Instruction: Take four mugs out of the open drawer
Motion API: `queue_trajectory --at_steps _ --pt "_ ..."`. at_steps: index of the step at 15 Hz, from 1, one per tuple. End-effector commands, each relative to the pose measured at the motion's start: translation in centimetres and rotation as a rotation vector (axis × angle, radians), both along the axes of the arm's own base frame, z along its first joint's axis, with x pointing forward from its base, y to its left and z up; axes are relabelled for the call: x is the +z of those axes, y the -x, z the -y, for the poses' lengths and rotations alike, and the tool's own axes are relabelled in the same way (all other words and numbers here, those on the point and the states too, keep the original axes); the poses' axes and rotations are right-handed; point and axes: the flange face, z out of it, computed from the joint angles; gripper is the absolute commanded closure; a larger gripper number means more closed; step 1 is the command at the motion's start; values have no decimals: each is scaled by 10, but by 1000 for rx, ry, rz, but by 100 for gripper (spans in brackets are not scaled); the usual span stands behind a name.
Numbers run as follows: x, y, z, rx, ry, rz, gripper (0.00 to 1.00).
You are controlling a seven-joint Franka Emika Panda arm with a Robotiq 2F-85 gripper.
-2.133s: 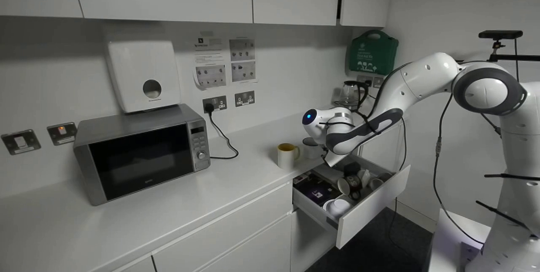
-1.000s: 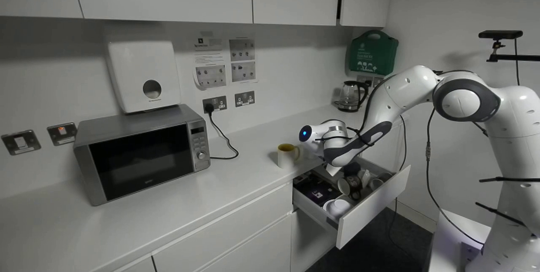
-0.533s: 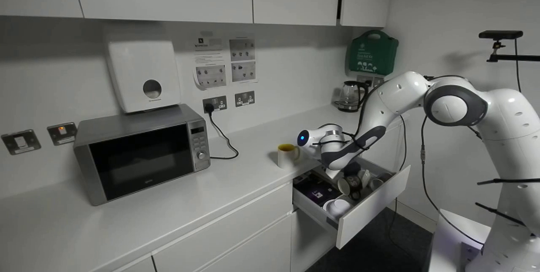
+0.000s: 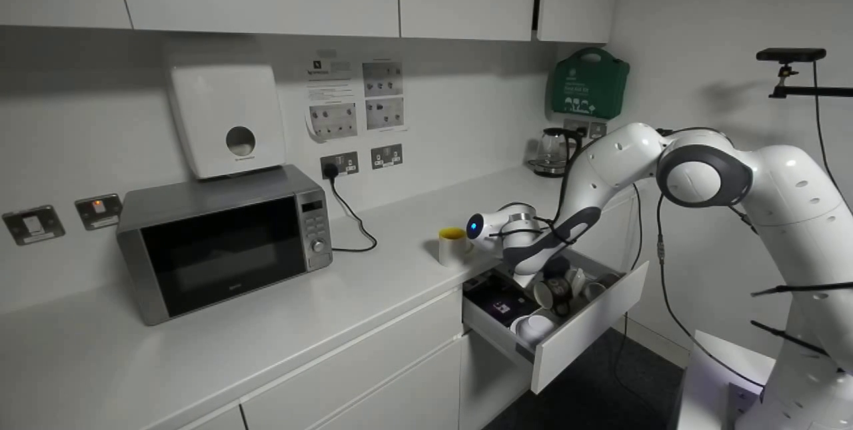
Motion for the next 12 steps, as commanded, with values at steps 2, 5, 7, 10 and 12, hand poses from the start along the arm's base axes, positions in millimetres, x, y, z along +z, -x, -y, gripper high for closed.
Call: queue_trajectory --at_steps 2,5,7,10,12 --pt "-5 -4 2 7 26 -45 0" --pt "-14 -1 3 7 29 -65 0" --pt "-19 0 4 7 31 -76 0" --pt "-27 2 5 7 37 -94 0" --pt "-31 3 5 6 46 -101 0"
